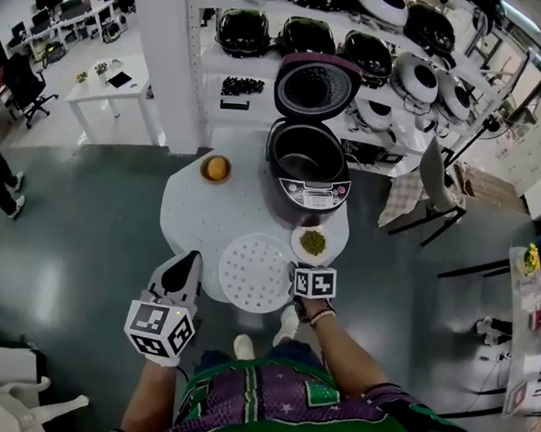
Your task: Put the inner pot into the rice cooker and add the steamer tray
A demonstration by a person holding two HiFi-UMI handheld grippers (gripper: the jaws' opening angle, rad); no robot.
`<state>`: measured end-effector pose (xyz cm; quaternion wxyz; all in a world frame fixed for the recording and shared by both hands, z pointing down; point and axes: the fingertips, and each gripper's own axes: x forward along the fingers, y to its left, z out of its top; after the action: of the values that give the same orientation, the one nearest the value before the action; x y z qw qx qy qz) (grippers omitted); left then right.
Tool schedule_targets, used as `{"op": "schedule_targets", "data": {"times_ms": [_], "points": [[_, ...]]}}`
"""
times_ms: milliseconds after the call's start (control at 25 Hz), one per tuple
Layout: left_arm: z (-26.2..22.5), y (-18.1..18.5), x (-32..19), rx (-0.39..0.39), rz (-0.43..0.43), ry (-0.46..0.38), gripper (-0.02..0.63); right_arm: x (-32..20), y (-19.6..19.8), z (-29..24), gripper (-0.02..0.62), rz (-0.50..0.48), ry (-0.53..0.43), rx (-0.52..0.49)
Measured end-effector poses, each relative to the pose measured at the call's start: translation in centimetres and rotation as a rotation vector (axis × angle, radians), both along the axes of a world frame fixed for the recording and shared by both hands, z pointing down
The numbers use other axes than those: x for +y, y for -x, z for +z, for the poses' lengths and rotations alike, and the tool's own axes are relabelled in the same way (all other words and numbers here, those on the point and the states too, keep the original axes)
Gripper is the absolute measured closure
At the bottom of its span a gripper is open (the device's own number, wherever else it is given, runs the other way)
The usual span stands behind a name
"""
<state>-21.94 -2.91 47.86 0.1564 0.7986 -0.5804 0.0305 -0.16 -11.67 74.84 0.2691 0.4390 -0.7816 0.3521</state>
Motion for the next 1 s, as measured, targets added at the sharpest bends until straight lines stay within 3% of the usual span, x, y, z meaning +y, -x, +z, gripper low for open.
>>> {"op": "schedule_targets", "data": {"times_ms": [200,520,680,1000], "points": [[-1.2,0.1,0.2,-0.081,0.000,-0.027,0.584,0.1,0.1,-3.8,0.580,-0.034,-0.035,-0.040],[-3.1,-0.5,-0.5,-0.100,0.020,-0.069,0.584,-1.0,-0.9,-11.2,0.578,-0.025,-0.129,-0.090],[-3.8,-0.9,-0.9,-0.108,0.028,-0.087,0.584,-2.2,-1.9,-15.3,0.578,0.012,-0.179,-0.146],[-5.8,-2.5,-2.8,-0.120,0.079,-0.114,0.584,-3.4,-5.5,-24.1,0.578,0.098,-0.322,-0.129]]}}
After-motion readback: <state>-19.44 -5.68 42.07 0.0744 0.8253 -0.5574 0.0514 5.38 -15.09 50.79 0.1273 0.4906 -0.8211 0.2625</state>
